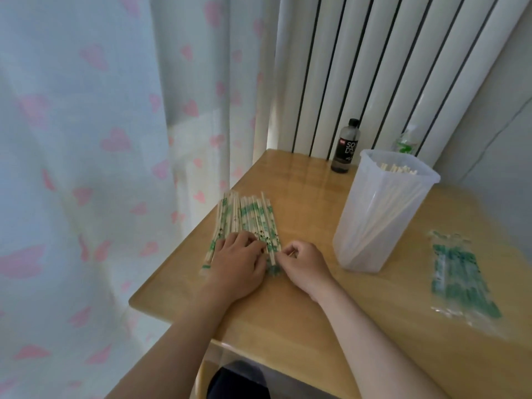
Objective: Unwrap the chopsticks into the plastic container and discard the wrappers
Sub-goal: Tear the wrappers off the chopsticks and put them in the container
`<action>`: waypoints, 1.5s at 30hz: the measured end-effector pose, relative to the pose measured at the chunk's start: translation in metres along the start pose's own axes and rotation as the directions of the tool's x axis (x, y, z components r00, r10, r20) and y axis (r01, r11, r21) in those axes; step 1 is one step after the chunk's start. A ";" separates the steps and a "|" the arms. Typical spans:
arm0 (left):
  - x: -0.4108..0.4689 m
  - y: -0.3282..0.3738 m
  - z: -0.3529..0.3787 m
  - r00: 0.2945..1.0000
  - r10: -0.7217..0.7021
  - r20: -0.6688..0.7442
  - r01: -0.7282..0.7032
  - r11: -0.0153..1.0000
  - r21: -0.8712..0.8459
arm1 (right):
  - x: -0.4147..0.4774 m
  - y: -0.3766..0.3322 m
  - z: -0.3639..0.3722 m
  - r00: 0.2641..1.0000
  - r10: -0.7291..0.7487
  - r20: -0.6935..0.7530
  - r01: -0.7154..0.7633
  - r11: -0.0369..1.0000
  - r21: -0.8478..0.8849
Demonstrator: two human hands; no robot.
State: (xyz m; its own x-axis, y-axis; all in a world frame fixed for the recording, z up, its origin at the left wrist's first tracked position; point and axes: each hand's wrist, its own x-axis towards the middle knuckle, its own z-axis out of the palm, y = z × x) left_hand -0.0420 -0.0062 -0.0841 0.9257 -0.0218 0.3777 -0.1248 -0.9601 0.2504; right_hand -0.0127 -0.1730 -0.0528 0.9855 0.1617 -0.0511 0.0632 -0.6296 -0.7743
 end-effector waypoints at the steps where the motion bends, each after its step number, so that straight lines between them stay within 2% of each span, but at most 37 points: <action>1: -0.001 -0.001 0.001 1.000 0.002 -0.022 -0.002 1.000 -0.005 | 0.001 0.001 0.001 1.000 -0.005 0.002 0.005 1.000 -0.012; 4: -0.002 -0.003 0.002 0.998 0.003 -0.057 -0.004 1.000 -0.023 | 0.001 -0.001 0.003 0.999 -0.024 0.025 0.024 1.000 -0.012; 11: -0.003 -0.004 0.004 0.999 0.000 -0.054 -0.002 0.999 -0.041 | -0.001 -0.005 0.000 0.993 0.035 0.112 -0.039 0.999 0.033; 17: -0.003 -0.005 0.005 0.998 0.004 -0.064 -0.008 0.999 -0.054 | -0.004 -0.004 -0.012 0.981 0.119 0.154 -0.159 0.947 0.279; 23: -0.003 -0.004 0.005 0.996 -0.001 -0.087 -0.007 0.995 -0.096 | -0.005 0.003 -0.017 0.983 0.120 0.138 -0.172 0.865 0.472; 27: -0.005 -0.002 0.001 0.985 -0.009 -0.171 -0.016 0.989 -0.149 | -0.004 0.009 -0.016 0.984 0.149 0.095 -0.176 0.824 0.538; 31: -0.008 0.000 -0.001 0.962 0.017 -0.273 -0.050 0.992 -0.118 | -0.011 0.013 -0.020 0.982 0.183 0.038 -0.163 0.739 0.654; 36: -0.007 0.006 -0.008 0.922 0.000 -0.387 -0.027 0.998 -0.065 | -0.025 0.010 -0.029 0.983 0.163 0.079 -0.174 0.723 0.668; 38: 0.000 0.012 -0.017 0.912 0.061 -0.405 -0.090 0.995 -0.053 | -0.030 0.009 -0.038 0.985 0.135 0.108 -0.173 0.745 0.644; 42: 0.024 0.026 -0.036 0.886 0.291 -0.362 -0.273 0.957 0.099 | -0.042 0.004 -0.068 0.984 0.061 0.168 -0.155 0.755 0.637; 45: 0.034 0.038 -0.040 0.854 0.389 -0.345 -0.386 0.919 0.082 | -0.052 0.003 -0.095 0.985 0.024 0.173 -0.135 0.731 0.669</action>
State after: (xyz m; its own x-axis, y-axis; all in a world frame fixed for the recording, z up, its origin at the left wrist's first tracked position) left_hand -0.0295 -0.0327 -0.0261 0.6189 -0.2961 0.7275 -0.4424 -0.8967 0.0115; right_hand -0.0488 -0.2555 0.0074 0.9445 0.2760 -0.1780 -0.1924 0.0259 -0.9810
